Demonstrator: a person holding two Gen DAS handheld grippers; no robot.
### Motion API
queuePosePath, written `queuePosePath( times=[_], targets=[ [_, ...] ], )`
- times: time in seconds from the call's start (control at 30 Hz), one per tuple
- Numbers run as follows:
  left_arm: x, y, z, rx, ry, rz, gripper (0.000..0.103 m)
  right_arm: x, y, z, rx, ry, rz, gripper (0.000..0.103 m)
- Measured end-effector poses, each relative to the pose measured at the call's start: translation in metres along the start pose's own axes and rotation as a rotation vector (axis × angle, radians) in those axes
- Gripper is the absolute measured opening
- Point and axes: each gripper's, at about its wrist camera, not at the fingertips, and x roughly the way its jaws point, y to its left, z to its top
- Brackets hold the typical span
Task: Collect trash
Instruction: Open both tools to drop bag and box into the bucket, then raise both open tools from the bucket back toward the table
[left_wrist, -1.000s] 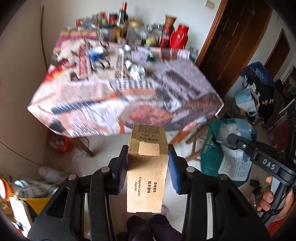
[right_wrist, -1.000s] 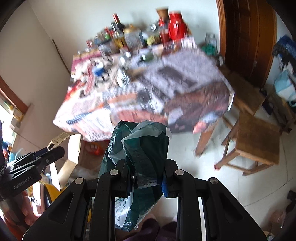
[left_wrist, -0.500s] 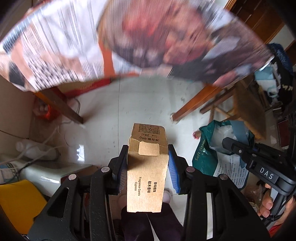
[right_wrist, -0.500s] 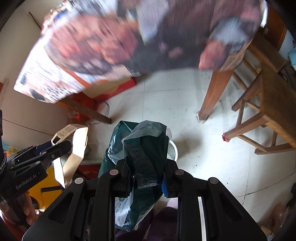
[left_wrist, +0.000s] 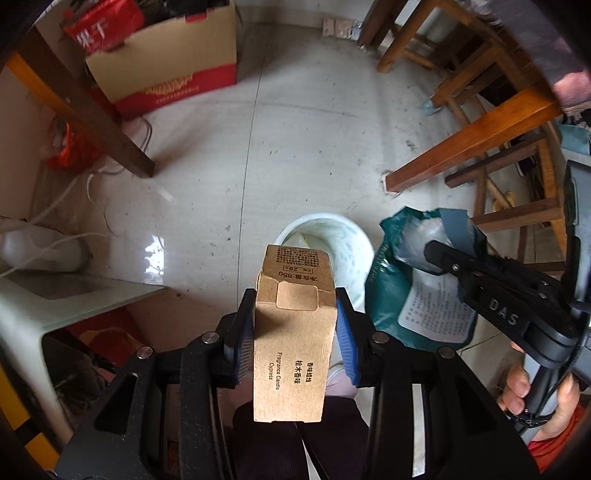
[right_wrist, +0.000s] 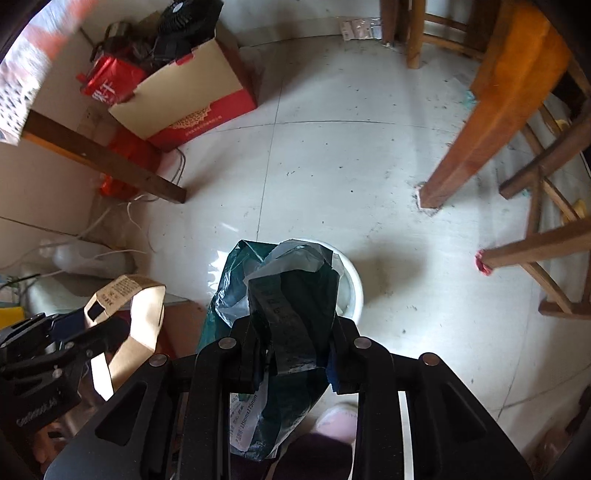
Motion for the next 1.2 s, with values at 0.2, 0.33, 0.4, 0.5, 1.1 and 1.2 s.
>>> queuePosePath(
  times=[0.2,0.33,0.4,0.5,1.1,1.2],
  targets=[
    [0.036,0.008,0.003,-0.003,0.022,-0.009,0.04,0.034,-0.014,0.004,0.071,0.078,0.017,0.061],
    [0.052,0.006,0.008,0.0,0.04,-0.028,0.04,0.035,-0.019,0.002,0.102,0.083,-0.011,0.061],
    [0.057,0.003,0.011,0.002,0.05,-0.045,0.04,0.031,-0.021,0.001,0.101,0.077,-0.037,0.061],
    [0.063,-0.008,0.018,0.003,0.078,-0.083,0.04,0.023,-0.025,0.002,0.099,0.066,-0.077,0.061],
    [-0.053,-0.041,0.038,0.086,0.043,-0.053,0.051,-0.103,0.004,0.024,0.13,-0.036,-0.05,0.061],
    [-0.096,-0.044,0.04,0.091,0.006,-0.043,0.051,-0.14,0.016,0.029,0.122,-0.071,-0.043,0.061]
  ],
)
